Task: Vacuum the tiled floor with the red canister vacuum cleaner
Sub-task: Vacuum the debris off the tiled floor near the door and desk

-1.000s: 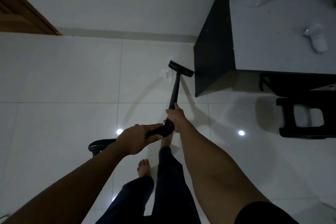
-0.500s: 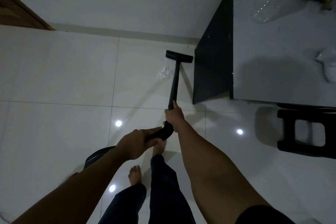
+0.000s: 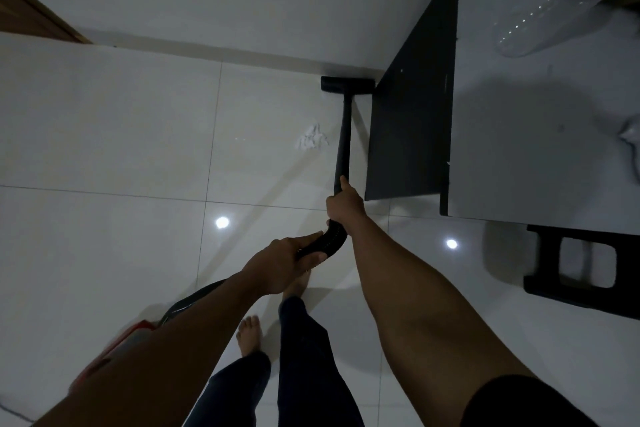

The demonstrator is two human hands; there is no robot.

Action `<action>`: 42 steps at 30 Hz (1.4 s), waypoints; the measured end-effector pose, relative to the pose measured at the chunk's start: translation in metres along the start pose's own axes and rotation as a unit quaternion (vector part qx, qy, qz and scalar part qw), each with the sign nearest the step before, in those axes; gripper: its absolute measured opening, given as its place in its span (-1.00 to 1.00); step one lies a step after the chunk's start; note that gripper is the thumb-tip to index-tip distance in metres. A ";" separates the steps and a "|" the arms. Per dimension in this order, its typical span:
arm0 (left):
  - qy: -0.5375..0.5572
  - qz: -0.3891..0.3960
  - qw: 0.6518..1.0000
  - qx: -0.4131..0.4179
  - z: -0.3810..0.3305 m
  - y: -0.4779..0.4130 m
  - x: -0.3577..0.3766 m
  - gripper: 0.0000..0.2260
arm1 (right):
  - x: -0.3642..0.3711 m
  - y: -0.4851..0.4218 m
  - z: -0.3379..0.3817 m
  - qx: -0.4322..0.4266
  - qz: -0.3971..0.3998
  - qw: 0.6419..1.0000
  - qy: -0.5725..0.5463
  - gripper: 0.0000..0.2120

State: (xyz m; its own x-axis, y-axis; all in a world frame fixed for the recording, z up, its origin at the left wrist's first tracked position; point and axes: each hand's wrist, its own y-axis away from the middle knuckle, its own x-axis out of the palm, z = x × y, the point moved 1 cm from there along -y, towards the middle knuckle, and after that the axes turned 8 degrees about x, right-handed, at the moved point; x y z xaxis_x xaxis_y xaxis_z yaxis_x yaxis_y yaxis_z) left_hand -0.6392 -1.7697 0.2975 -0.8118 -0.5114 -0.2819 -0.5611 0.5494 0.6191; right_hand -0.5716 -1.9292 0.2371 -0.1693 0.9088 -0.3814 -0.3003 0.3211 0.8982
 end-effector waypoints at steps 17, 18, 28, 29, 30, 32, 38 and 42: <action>-0.058 -0.005 0.997 0.051 0.033 0.051 0.004 -0.50 | 0.023 0.045 -0.028 -0.040 0.000 0.998 -0.039 -0.36; -0.058 -0.009 0.997 0.051 0.034 0.054 0.005 -0.50 | 0.025 0.047 -0.030 -0.034 0.003 0.998 -0.044 -0.36; -0.102 -0.003 0.992 0.071 0.054 0.107 0.022 -0.46 | 0.060 0.088 -0.072 -0.007 0.003 0.999 -0.051 -0.36; -0.103 -0.003 0.992 0.074 0.056 0.114 0.026 -0.46 | 0.063 0.093 -0.080 -0.004 0.001 0.999 -0.053 -0.35; -0.105 -0.001 0.991 0.080 0.059 0.125 0.033 -0.46 | 0.069 0.099 -0.093 0.001 0.003 0.998 -0.068 -0.35; -0.110 0.006 0.990 0.093 0.065 0.142 0.046 -0.45 | 0.079 0.110 -0.116 0.012 0.006 0.995 -0.098 -0.34; -0.125 0.033 0.982 0.139 0.089 0.199 0.094 -0.41 | 0.107 0.153 -0.192 -0.003 0.016 0.993 -0.117 -0.34; -0.166 0.042 0.973 0.154 0.095 0.232 0.105 -0.46 | 0.125 0.167 -0.229 0.022 0.065 0.971 -0.229 -0.36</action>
State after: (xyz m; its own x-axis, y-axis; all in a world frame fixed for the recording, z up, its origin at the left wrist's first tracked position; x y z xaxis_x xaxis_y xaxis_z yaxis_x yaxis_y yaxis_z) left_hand -0.8696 -1.6332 0.3419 -0.8358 -0.2421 -0.4928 -0.4704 0.7787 0.4152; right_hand -0.8579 -1.8232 0.2896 0.2356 0.9622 -0.1364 -0.2619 0.1981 0.9446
